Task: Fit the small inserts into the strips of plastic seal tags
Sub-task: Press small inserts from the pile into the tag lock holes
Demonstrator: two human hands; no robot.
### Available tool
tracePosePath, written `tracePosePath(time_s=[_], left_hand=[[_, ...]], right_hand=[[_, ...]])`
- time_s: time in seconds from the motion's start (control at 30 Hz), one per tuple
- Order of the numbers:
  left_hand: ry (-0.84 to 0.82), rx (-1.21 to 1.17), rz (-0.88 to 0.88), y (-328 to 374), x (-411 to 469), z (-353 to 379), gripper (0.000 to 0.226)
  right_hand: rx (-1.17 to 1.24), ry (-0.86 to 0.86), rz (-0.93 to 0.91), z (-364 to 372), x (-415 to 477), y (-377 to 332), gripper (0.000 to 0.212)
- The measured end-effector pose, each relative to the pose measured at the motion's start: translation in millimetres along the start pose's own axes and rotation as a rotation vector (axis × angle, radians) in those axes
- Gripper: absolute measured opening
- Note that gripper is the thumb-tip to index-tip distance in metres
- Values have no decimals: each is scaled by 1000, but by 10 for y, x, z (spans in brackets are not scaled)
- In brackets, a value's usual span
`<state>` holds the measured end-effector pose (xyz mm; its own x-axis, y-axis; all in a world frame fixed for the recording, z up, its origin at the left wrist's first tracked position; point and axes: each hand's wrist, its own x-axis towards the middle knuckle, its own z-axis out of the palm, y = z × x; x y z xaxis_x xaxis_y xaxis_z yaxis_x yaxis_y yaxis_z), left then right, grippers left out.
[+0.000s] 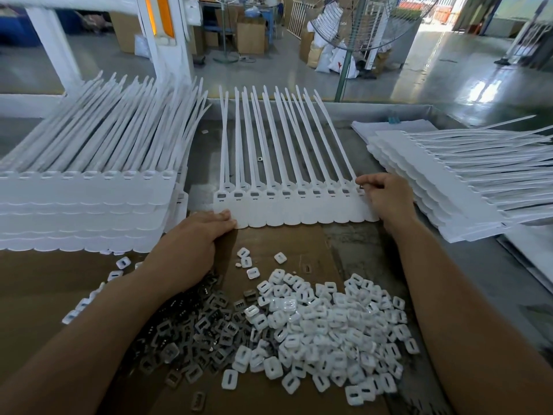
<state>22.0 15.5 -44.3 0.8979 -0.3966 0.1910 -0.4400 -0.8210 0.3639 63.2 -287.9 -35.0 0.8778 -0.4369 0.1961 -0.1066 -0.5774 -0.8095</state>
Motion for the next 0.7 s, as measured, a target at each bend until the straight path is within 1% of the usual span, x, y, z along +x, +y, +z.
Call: tracePosePath(time_s=[0.13, 0.47, 0.57, 0.7], left_hand=[[3, -10, -2, 8, -13, -14, 54], [-7, -12, -12, -4, -31, -15, 53], [-8, -8, -17, -5, -29, -11, 54], [-6, -4, -13, -15, -24, 2, 54]], right_hand=[[-9, -20, 20, -2, 26, 10, 30], [-45, -31, 16, 22, 35, 44, 23], [-40, 0, 31, 34, 40, 46, 21], [-104, 63, 49, 46, 55, 71, 20]])
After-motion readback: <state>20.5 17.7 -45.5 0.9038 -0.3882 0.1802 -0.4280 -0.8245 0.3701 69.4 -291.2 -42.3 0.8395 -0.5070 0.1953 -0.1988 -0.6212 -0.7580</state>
